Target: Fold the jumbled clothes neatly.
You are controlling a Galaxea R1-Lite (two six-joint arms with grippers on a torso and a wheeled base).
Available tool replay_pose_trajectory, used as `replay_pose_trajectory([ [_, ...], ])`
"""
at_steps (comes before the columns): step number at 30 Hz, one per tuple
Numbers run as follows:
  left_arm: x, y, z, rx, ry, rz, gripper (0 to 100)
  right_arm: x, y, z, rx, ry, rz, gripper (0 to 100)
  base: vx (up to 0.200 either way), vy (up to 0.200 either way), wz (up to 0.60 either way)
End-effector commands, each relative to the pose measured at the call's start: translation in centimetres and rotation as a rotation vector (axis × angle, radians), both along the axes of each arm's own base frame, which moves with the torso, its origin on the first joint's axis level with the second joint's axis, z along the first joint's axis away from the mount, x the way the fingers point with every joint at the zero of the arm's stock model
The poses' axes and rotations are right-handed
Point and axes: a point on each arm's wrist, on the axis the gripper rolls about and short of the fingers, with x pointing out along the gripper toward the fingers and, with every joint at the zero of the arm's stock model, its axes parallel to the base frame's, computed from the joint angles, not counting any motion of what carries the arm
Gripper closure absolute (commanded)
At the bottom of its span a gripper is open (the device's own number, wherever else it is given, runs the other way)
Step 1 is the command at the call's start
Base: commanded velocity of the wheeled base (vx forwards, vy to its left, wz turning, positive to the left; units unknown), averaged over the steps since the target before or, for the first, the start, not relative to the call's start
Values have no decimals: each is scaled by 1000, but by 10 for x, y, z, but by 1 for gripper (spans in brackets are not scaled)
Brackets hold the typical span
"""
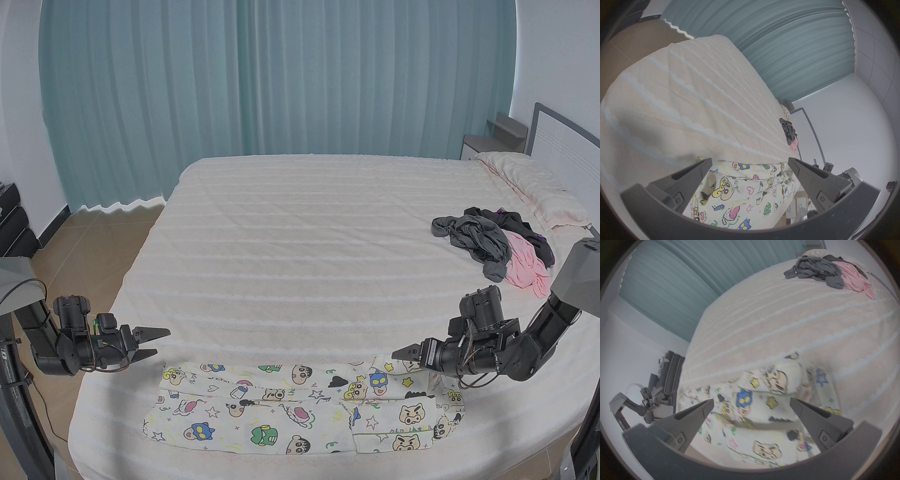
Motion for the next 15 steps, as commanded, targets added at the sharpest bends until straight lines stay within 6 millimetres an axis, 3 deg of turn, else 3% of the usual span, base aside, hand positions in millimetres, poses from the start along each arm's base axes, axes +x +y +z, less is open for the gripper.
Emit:
replay_pose_trajectory([
  [1, 0, 0, 0, 1, -1, 1, 0, 10, 9, -34, 12, 45, -3, 0, 0, 0, 0],
  [6, 0, 0, 0, 2, -1, 3, 0, 17, 8, -50, 6, 47, -16, 0, 0, 0, 0],
  [15, 0, 0, 0, 2, -1, 3, 0, 26, -8, -54, -10, 45, -82, 0, 0, 0, 0],
])
